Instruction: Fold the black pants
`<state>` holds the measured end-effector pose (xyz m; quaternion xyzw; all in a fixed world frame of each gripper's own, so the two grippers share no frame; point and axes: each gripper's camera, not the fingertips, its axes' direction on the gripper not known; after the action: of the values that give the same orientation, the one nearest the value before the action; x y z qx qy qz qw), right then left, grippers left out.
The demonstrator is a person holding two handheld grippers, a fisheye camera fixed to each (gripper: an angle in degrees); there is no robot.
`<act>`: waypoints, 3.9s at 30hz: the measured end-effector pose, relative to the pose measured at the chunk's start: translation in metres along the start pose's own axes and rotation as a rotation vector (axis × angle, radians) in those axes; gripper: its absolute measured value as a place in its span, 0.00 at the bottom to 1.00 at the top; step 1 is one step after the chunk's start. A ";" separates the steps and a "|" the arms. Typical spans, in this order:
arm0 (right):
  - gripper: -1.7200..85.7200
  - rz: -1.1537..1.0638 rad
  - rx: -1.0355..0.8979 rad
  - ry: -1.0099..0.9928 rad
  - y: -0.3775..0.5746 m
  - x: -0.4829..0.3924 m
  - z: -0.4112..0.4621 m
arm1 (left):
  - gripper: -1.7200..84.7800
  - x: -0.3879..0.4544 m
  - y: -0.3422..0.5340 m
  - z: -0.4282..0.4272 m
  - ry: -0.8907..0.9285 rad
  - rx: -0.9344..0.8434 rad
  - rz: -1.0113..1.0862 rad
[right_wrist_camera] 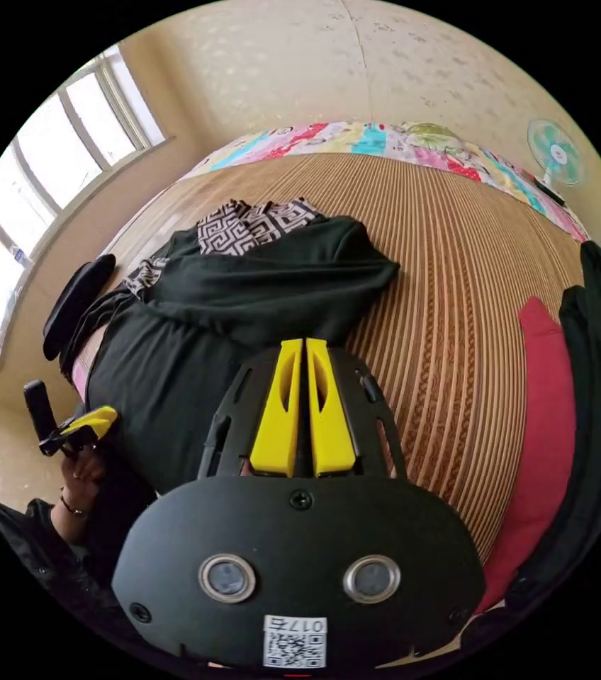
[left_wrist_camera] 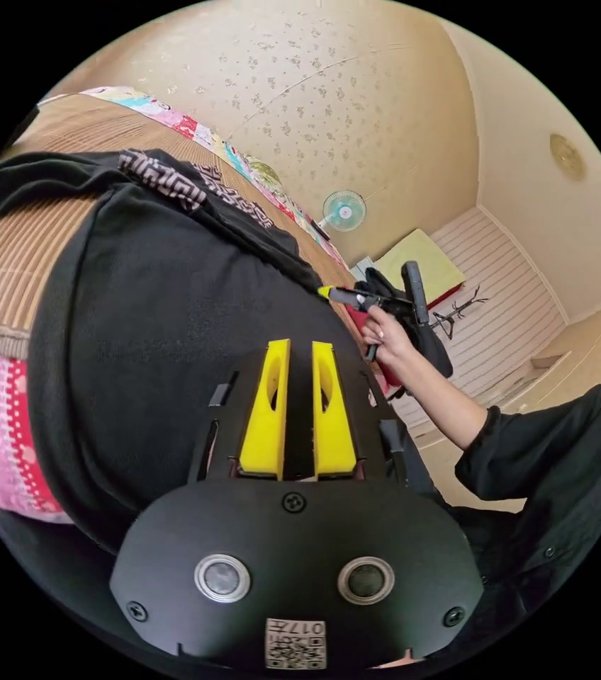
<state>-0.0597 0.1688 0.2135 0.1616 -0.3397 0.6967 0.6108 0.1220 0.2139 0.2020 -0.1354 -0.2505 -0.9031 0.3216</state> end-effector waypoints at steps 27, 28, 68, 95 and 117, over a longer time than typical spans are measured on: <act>0.02 0.073 0.151 -0.156 0.026 0.029 -0.021 | 0.02 -0.082 0.123 -0.264 -0.116 1.002 -0.783; 0.02 0.071 0.157 -0.154 0.027 0.030 -0.022 | 0.01 -0.052 0.098 -0.261 -0.162 0.995 -0.682; 0.10 0.208 0.217 -0.133 0.077 0.055 -0.065 | 0.13 0.063 0.116 0.258 -0.587 -0.021 -0.132; 0.10 0.126 0.170 -0.067 0.067 0.065 -0.054 | 0.18 0.061 0.065 0.158 -0.413 -0.130 -0.056; 0.07 0.358 0.195 -0.554 0.218 0.125 -0.020 | 0.06 0.043 0.104 -0.016 0.120 -0.002 -0.190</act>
<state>-0.2910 0.2700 0.2195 0.3400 -0.4477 0.7516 0.3450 0.1553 0.1135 0.2438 -0.0569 -0.2417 -0.9361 0.2491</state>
